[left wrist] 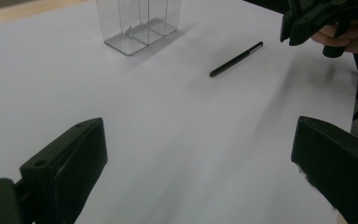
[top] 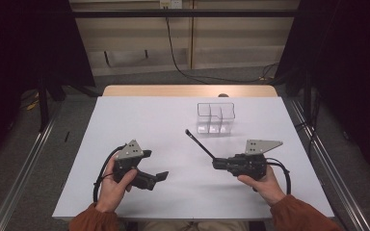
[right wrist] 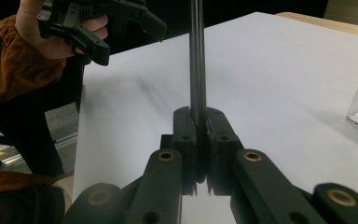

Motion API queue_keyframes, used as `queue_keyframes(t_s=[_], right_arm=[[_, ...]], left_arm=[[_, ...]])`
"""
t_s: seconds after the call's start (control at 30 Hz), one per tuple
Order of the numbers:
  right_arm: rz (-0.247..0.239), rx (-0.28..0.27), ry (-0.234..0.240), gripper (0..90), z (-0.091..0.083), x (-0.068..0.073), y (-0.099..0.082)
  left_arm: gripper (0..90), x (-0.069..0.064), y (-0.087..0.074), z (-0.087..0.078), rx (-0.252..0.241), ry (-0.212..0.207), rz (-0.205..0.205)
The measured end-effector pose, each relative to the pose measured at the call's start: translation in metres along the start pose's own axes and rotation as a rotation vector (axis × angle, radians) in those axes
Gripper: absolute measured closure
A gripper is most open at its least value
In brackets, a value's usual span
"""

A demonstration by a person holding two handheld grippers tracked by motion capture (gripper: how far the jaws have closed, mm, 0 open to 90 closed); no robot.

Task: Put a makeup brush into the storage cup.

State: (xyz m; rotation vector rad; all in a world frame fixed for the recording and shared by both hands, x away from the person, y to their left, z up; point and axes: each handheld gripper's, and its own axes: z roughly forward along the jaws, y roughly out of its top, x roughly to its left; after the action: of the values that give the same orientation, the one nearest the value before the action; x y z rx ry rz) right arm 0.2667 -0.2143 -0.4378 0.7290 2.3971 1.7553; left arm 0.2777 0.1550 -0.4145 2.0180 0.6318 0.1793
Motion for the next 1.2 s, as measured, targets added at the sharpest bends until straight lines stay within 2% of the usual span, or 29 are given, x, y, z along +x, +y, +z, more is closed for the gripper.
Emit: queue_keyframes(t_s=[0.1, 0.17, 0.23, 0.3, 0.37, 0.43, 0.67, 0.77, 0.93, 1.0, 1.1, 1.2], right_arm=[[-0.008, 0.003, 0.003, 84.2, 0.001, 0.001, 0.001], [-0.008, 0.004, 0.006, 84.2, 0.001, 0.001, 0.001], [-0.010, 0.004, 0.005, 84.2, 0.001, 0.001, 0.001], [-0.011, 0.002, 0.003, 84.2, 0.000, 0.001, 0.001], [-0.013, 0.001, 0.002, 84.2, 0.000, 0.001, 0.002], [-0.015, -0.001, 0.003, 84.2, -0.001, 0.001, 0.002], [-0.022, -0.003, 0.002, 84.2, -0.001, 0.002, 0.003], [-0.022, -0.001, 0.002, 84.2, 0.000, 0.002, 0.003], [-0.029, -0.001, 0.003, 84.2, 0.001, 0.002, 0.003], [-0.029, 0.000, 0.003, 84.2, 0.001, 0.003, 0.002], [-0.036, 0.000, 0.004, 84.2, 0.001, 0.003, 0.003], [-0.035, 0.001, 0.005, 84.2, 0.001, 0.003, 0.002]], left_arm=[[3.3, -0.004, 0.004, 0.003, -0.025, 0.007, 0.015], [3.3, -0.005, 0.006, 0.005, -0.053, -0.018, -0.009], [3.2, -0.007, 0.008, 0.008, -0.067, -0.013, -0.008], [3.2, -0.009, 0.008, 0.011, -0.072, -0.004, 0.007], [3.2, -0.011, 0.009, 0.014, -0.072, -0.013, 0.012], [3.2, -0.014, 0.008, 0.017, -0.060, -0.017, 0.041], [3.2, -0.020, 0.009, 0.026, -0.086, -0.034, 0.044], [3.6, -0.022, 0.013, 0.030, -0.107, -0.027, 0.056], [3.9, -0.025, 0.024, 0.034, -0.150, -0.061, 0.050], [3.9, -0.027, 0.029, 0.037, -0.167, -0.058, 0.051], [5.9, -0.032, 0.036, 0.040, -0.160, -0.037, 0.085], [6.0, -0.033, 0.042, 0.045, -0.158, -0.052, 0.092]])
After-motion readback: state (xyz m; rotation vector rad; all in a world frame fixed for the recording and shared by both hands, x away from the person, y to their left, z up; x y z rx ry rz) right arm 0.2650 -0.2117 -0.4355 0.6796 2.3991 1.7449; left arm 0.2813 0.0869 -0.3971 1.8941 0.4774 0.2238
